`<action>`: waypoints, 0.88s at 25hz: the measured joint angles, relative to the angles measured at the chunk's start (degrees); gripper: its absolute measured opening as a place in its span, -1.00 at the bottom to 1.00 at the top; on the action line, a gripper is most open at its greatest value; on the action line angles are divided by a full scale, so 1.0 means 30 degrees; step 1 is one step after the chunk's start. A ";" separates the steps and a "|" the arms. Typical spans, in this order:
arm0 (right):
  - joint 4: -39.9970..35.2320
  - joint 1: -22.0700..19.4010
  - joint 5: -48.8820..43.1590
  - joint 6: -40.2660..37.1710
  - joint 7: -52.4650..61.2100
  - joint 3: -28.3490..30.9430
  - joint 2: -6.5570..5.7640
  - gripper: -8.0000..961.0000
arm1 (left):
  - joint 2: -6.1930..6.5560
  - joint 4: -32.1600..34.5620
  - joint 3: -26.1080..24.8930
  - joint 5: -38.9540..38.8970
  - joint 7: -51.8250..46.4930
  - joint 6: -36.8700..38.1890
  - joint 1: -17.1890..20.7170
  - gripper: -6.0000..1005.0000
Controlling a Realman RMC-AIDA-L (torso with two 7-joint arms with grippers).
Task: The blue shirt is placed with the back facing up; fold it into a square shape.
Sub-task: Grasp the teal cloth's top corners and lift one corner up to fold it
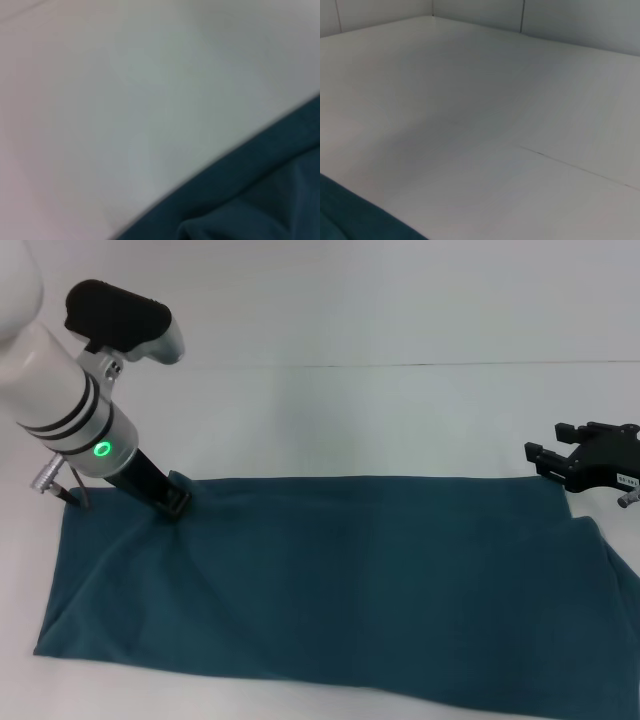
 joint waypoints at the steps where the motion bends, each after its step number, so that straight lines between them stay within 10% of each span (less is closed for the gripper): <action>1: -0.0023 -0.0027 0.0000 -0.0054 0.0000 0.0067 0.0001 0.07 | -0.0008 0.0286 0.0066 0.0016 -0.0086 0.0028 0.0148 -0.95; 22: -0.0172 -0.0023 0.0526 -0.0620 0.0110 0.0637 -0.0031 0.07 | 0.0386 0.5548 0.0724 0.0062 -0.1773 0.0577 0.2370 -0.94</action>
